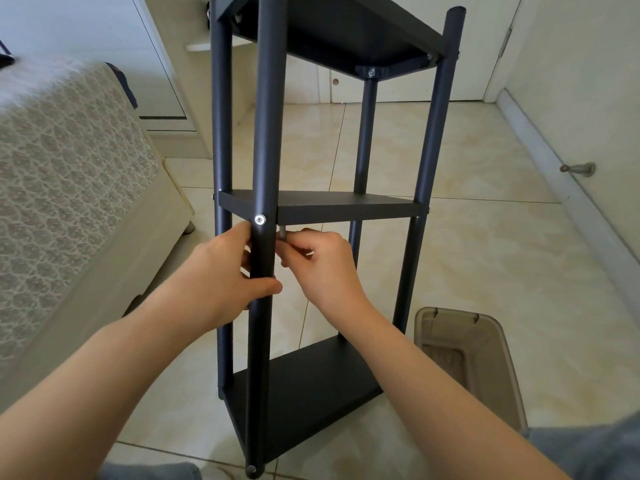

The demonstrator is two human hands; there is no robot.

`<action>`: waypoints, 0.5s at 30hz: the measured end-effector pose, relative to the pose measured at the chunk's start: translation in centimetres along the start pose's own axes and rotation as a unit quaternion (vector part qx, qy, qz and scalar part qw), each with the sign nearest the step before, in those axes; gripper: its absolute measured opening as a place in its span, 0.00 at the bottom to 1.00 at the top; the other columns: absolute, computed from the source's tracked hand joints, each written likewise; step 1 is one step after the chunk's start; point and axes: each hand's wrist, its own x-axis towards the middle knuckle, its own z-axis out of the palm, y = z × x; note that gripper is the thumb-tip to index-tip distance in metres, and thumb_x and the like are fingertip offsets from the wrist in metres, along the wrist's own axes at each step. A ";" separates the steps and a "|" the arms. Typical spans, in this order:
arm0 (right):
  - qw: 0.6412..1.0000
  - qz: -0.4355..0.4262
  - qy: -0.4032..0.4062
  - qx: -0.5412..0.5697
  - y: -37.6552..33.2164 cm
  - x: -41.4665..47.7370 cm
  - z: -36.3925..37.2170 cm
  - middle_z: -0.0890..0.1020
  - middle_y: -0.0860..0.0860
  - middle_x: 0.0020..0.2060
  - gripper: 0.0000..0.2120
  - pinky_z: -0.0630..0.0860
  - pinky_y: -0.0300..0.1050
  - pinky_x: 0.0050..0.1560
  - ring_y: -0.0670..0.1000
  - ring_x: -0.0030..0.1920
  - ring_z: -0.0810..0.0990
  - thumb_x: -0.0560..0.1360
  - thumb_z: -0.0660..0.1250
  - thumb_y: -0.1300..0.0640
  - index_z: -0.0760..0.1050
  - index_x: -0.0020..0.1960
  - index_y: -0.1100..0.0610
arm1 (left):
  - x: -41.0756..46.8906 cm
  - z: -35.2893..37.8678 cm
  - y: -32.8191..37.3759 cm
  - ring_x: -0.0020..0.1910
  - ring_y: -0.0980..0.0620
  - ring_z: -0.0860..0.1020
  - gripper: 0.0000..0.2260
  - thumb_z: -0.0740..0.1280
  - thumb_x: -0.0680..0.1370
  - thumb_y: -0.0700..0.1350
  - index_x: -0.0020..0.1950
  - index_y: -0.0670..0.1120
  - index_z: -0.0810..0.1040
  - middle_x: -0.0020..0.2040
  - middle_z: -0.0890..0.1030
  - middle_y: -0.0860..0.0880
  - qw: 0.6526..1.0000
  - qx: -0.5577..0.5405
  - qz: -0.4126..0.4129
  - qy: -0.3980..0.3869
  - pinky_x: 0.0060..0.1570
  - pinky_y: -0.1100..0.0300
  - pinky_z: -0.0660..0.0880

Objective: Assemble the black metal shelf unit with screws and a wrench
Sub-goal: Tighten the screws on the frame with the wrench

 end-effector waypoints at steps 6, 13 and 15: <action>0.999 -0.027 0.031 -0.005 0.6 0.5 0.7 0.81 0.49 0.35 0.08 0.72 0.34 0.44 0.49 0.38 0.79 0.78 0.68 0.57 0.83 0.44 0.60 | 0.1 -0.1 -0.2 0.48 0.48 0.82 0.21 0.77 0.73 0.44 0.56 0.55 0.68 0.47 0.77 0.56 1.000 -0.012 0.004 0.003 0.51 0.45 0.83; 0.985 -0.125 0.118 -0.026 1.6 0.4 2.1 0.84 0.55 0.37 0.06 0.78 0.44 0.43 0.52 0.39 0.81 0.76 0.70 0.62 0.84 0.45 0.63 | 0.0 -0.2 -0.6 0.46 0.51 0.83 0.22 0.77 0.72 0.44 0.57 0.56 0.68 0.48 0.78 0.56 1.000 -0.011 0.004 0.006 0.46 0.49 0.84; 0.977 -0.148 0.150 -0.029 1.9 0.3 2.6 0.85 0.56 0.38 0.04 0.78 0.44 0.44 0.53 0.40 0.82 0.75 0.71 0.63 0.84 0.46 0.63 | -0.1 -0.2 -0.8 0.48 0.48 0.84 0.21 0.77 0.72 0.44 0.56 0.55 0.69 0.51 0.81 0.51 1.000 -0.015 0.003 0.005 0.48 0.46 0.83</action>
